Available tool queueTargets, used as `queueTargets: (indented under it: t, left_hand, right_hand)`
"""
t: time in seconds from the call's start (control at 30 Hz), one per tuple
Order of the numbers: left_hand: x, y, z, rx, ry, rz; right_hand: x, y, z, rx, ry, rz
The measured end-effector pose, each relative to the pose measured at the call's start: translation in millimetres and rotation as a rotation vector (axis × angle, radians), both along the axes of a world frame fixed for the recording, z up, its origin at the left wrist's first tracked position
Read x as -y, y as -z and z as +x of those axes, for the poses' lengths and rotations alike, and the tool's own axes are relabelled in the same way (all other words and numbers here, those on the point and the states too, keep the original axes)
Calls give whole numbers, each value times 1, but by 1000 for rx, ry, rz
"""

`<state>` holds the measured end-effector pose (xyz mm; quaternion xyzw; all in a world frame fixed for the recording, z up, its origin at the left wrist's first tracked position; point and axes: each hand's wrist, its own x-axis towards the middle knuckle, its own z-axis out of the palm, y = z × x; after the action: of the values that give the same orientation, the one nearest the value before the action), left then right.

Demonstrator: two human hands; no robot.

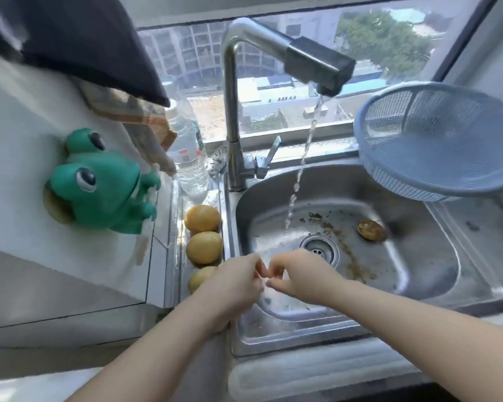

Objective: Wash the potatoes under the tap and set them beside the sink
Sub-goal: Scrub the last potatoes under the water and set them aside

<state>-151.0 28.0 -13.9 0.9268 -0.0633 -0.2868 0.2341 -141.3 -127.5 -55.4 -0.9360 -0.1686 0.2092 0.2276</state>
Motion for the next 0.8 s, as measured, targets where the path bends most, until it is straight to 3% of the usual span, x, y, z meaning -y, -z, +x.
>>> queueTargets:
  t: [0.2,0.4,0.5,0.8]
  left_hand:
    - [87,21,26,-190,105,-183]
    - [146,52,59,-336,-82,-384]
    - [167,71,67,-408,-210,-461]
    - [191,113,83,-410,-274,-487]
  right_hand:
    - [113,33,35,-280,286,-282]
    - [195,69,65,-195,582,-345]
    - [209,98,84,-179,600,-393]
    - [221,169,116,-97,531,-495]
